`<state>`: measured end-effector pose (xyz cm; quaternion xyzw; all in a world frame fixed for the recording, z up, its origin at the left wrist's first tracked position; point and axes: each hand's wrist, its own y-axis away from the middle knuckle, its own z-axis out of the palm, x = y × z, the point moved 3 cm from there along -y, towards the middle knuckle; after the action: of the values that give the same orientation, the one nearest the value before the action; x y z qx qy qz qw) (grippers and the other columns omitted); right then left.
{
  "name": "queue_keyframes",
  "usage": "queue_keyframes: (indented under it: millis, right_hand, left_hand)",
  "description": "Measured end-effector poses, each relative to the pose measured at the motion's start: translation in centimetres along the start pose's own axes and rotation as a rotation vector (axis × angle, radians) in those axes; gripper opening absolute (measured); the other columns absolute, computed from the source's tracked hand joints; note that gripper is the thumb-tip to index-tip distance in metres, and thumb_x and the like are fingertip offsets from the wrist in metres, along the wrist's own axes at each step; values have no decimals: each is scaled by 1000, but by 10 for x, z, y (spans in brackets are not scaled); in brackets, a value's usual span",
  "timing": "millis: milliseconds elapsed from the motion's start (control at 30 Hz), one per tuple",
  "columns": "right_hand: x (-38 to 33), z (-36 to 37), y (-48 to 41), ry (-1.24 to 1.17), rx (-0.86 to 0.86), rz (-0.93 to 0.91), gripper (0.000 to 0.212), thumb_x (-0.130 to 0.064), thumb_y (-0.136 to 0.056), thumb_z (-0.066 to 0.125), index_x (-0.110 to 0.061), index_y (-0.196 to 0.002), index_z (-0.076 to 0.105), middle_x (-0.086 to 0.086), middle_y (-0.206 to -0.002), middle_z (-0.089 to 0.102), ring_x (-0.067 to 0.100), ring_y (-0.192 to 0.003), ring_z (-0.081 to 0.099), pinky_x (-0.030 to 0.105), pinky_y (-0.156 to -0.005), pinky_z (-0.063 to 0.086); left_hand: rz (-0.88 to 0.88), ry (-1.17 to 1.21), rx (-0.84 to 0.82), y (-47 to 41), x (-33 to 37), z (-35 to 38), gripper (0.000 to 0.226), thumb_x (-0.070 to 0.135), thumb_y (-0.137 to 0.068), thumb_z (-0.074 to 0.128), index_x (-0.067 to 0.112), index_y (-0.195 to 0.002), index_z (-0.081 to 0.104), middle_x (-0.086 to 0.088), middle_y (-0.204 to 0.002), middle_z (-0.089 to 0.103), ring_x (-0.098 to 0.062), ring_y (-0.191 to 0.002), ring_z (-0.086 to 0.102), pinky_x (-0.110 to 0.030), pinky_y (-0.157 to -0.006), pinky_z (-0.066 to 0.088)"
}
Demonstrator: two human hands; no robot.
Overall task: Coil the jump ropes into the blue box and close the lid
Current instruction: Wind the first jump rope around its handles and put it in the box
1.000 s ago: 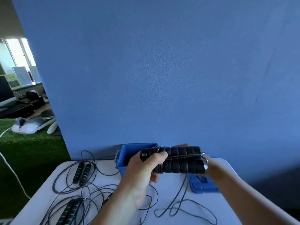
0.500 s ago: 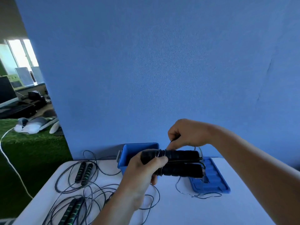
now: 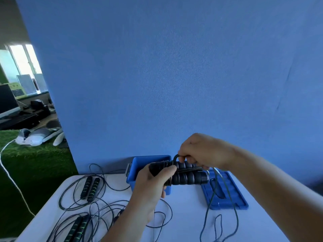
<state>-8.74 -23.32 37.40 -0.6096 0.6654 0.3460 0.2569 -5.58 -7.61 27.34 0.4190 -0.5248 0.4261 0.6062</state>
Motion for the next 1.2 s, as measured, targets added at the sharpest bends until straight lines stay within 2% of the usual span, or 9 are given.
queue_keyframes:
  millis: [133,267,433,500,600,733,867,1033,1200]
  right_hand:
    - [6,20,16,-127,90,-9,23,-16,-92,52,-9,-76,67,4,-59,46,16,-46,34,22,-44,33]
    - [16,44,26,-178,156,-64,24,-19,-94,49,-8,-78,64,-1,-56,49,19,-51,38,29,-46,36]
    - [28,76,31,-140,254,-196,31,-24,-101,45,-19,-74,59,-5,-52,54,4,-43,44,25,-52,40]
    - [32,86,32,-164,251,-242,31,-24,-104,43,-19,-76,56,-3,-53,54,3,-43,43,23,-51,40]
    - [43,97,31,-230,239,-278,30,-24,-106,42,-14,-81,56,-1,-52,51,7,-44,41,22,-49,38]
    - [57,100,27,-272,205,-294,33,-24,-107,40,-10,-83,56,-1,-55,46,12,-52,39,26,-51,35]
    - [68,100,20,-377,139,-317,35,-17,-109,38,2,-82,47,-2,-57,35,12,-50,32,27,-48,28]
    - [88,92,6,-364,57,-308,37,-34,-105,42,-23,-71,47,8,-63,37,19,-55,33,36,-50,32]
    - [92,63,-5,-350,-14,-270,32,-44,-91,59,-31,-63,52,-7,-58,41,13,-54,38,31,-53,38]
  left_hand:
    - [-20,64,66,-7,0,2,33,32,-86,78,3,-99,68,-3,-67,54,-15,-56,45,-25,-48,38]
    - [10,103,103,-8,4,3,26,33,-89,74,9,-83,66,-2,-61,55,-17,-54,46,-27,-49,38]
    - [20,223,110,-6,12,10,26,29,-90,73,15,-69,69,-9,-64,57,-22,-59,49,-33,-60,41]
    - [14,268,108,-5,17,12,23,28,-90,73,11,-74,74,-11,-67,62,-22,-57,52,-32,-57,44]
    - [-3,276,148,-4,23,11,19,27,-90,74,10,-83,71,-1,-55,60,-14,-44,48,-25,-46,40]
    - [-10,291,137,-1,28,12,18,26,-89,75,11,-81,70,3,-52,57,-13,-44,45,-23,-44,34]
    - [-14,307,114,3,30,12,16,25,-88,75,11,-81,70,0,-56,58,-14,-48,44,-25,-47,33]
    - [-47,315,88,8,29,12,15,24,-88,75,12,-81,69,-6,-65,56,-15,-49,42,-23,-44,31]
    - [-36,259,13,13,31,12,17,21,-89,72,10,-81,63,-5,-62,52,-16,-51,39,-24,-45,25]
